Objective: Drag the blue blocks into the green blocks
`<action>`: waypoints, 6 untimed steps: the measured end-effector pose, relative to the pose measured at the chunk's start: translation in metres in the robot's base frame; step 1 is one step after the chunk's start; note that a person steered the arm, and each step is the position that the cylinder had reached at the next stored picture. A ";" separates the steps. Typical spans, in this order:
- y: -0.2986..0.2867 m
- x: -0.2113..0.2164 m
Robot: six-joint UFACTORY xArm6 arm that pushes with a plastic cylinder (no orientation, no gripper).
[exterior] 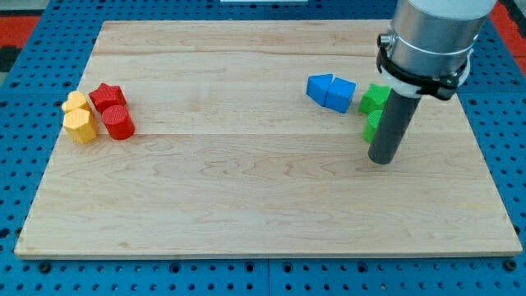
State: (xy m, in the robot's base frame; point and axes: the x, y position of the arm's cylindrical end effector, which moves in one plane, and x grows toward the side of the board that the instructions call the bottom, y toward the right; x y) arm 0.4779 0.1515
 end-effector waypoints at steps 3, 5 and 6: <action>-0.032 0.023; -0.137 -0.061; -0.105 -0.104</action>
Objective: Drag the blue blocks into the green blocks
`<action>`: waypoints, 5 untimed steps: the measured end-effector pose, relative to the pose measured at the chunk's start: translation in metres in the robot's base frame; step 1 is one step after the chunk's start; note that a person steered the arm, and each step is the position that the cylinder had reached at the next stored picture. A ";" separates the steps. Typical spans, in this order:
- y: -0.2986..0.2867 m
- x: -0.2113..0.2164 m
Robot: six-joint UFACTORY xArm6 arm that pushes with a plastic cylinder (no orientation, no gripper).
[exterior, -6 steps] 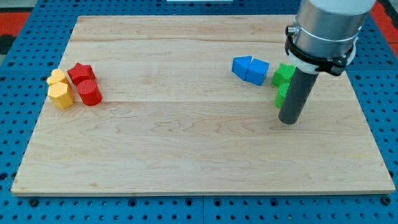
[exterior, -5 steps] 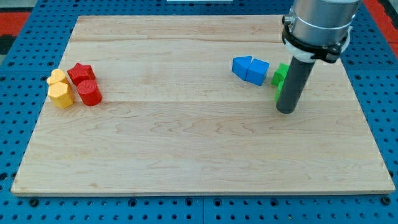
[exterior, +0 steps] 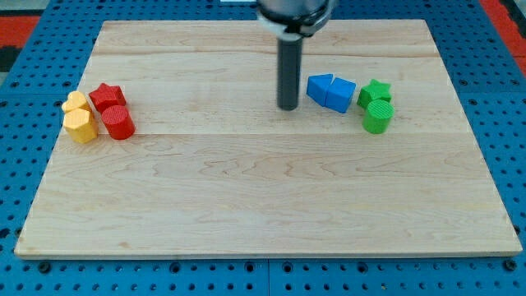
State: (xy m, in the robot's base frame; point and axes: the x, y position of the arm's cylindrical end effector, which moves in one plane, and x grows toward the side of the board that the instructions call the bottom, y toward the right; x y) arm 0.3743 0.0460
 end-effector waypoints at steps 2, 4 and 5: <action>0.047 -0.034; 0.079 -0.001; 0.060 0.001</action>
